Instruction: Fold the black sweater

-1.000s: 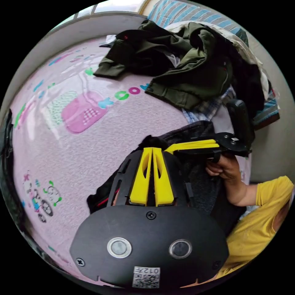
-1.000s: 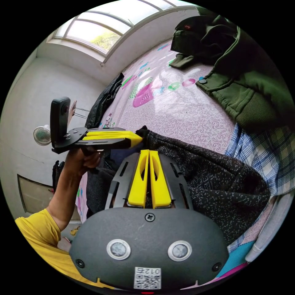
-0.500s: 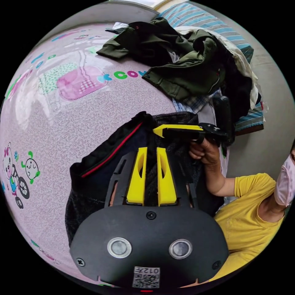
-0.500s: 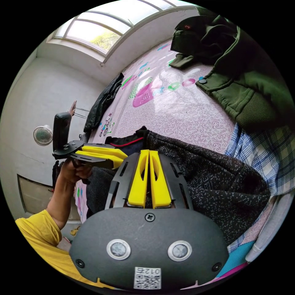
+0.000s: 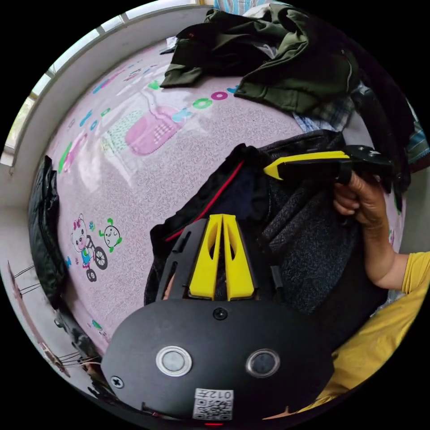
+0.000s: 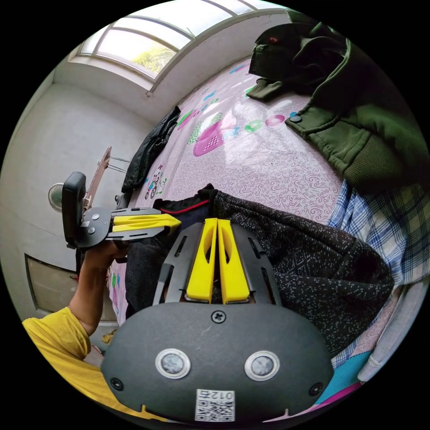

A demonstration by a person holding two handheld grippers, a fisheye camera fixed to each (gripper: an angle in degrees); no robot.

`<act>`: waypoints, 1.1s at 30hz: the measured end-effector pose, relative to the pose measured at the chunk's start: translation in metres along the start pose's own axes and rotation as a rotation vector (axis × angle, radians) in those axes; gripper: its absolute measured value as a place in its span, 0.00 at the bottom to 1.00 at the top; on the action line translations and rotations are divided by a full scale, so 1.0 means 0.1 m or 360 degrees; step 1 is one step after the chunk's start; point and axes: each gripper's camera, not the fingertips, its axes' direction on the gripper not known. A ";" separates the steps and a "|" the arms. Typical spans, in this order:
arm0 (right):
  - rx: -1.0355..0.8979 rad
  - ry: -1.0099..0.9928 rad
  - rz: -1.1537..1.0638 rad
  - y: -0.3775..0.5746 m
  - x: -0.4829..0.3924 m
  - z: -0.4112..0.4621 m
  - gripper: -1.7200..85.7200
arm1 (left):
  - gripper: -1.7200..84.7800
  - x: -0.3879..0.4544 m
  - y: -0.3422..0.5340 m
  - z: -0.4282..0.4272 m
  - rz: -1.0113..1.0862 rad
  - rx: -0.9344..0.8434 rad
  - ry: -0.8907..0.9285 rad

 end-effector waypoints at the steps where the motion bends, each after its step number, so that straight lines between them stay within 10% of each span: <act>1: 0.0000 -0.0002 0.0001 0.00 0.01 0.01 0.02 | 0.02 -0.02 0.03 -0.03 -0.0011 0.0001 0.0051; 12: 0.0001 -0.0002 0.0001 0.03 0.13 0.09 0.02 | 0.03 -0.10 0.33 -0.17 0.0107 -0.0048 0.0261; 21: 0.0001 -0.0003 0.0002 0.07 0.21 0.19 0.02 | 0.02 0.09 0.35 -0.13 0.0082 -0.0055 -0.0202; 33: 0.0002 -0.0010 0.0004 0.17 0.30 0.39 0.02 | 0.02 0.18 0.34 -0.08 0.0282 -0.0139 0.0254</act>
